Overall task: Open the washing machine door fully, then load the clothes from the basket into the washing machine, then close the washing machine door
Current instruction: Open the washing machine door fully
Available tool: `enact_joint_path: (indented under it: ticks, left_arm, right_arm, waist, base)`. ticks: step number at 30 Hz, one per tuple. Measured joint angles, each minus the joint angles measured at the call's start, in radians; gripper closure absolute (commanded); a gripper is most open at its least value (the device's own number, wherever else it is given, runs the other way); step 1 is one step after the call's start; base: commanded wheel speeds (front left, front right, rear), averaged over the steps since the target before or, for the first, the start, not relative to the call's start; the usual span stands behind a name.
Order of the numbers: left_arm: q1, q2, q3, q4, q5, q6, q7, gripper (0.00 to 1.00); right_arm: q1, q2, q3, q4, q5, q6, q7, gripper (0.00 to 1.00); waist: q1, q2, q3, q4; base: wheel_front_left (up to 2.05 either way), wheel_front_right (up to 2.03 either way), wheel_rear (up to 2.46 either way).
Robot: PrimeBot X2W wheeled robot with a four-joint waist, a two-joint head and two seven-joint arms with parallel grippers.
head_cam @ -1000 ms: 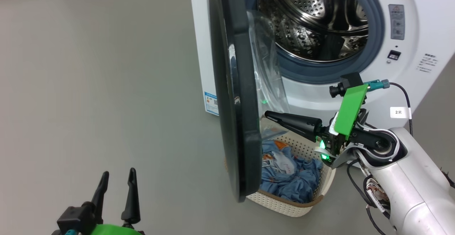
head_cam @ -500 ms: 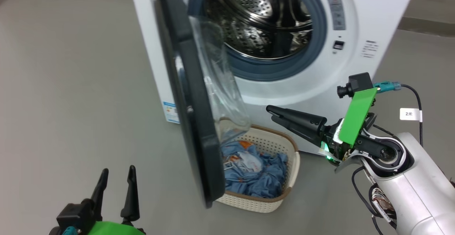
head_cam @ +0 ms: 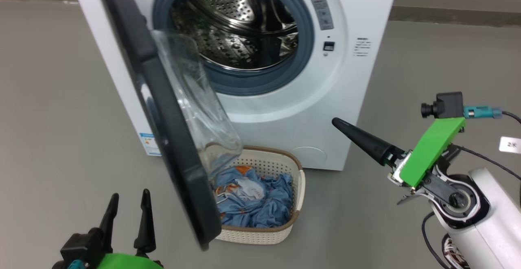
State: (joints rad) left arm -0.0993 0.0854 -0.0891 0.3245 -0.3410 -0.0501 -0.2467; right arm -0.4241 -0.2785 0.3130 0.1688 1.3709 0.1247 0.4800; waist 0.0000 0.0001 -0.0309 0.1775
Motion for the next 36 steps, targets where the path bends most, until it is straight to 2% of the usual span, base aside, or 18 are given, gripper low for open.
enact_joint_path:
  ticks: [7,17,22,25,31,36]
  left_arm:
    - [0.002,0.002,0.014,-0.009,-0.001,0.008,-0.001,0.0]
    - [0.01,0.014,0.023,-0.026,-0.003,0.018,-0.002,0.0]
    - [0.02,0.014,0.024,-0.03,-0.009,0.02,-0.002,0.0]
    - [0.023,0.015,0.024,-0.03,-0.015,0.021,-0.004,0.0]
    - [0.023,0.017,0.029,-0.03,-0.022,0.025,-0.004,0.0]
    - [0.023,0.021,0.03,-0.03,-0.026,0.025,-0.004,0.0]
  right_arm:
    - [0.07,-0.056,0.025,-0.077,-0.1,0.0,-0.163,0.0]
    - [0.17,-0.133,0.032,-0.09,-0.367,0.0,-0.472,0.0]
    - [0.224,-0.13,-0.002,-0.038,-0.514,0.0,-0.631,0.0]
    - [0.256,-0.121,-0.023,0.005,-0.612,0.0,-0.687,0.0]
    - [0.296,-0.052,-0.076,0.086,-0.84,0.0,-0.728,0.0]
    - [0.321,0.0,-0.126,0.125,-0.92,0.001,-0.729,0.0]
  waist:
    - [0.0,0.0,-0.002,-0.063]
    - [0.0,0.0,0.002,-0.116]
    - [0.0,0.0,0.002,-0.127]
    - [-0.0001,0.0,-0.001,-0.129]
    - [0.0,0.0,-0.003,-0.135]
    - [0.0,0.0,-0.002,-0.138]
  base:
    - [0.0,0.0,0.0]
    - [0.0,0.0,0.0]
    - [0.0,0.0,0.0]
    - [0.0,0.0,0.0]
    - [0.0,0.0,0.0]
    - [0.0,0.0,0.0]
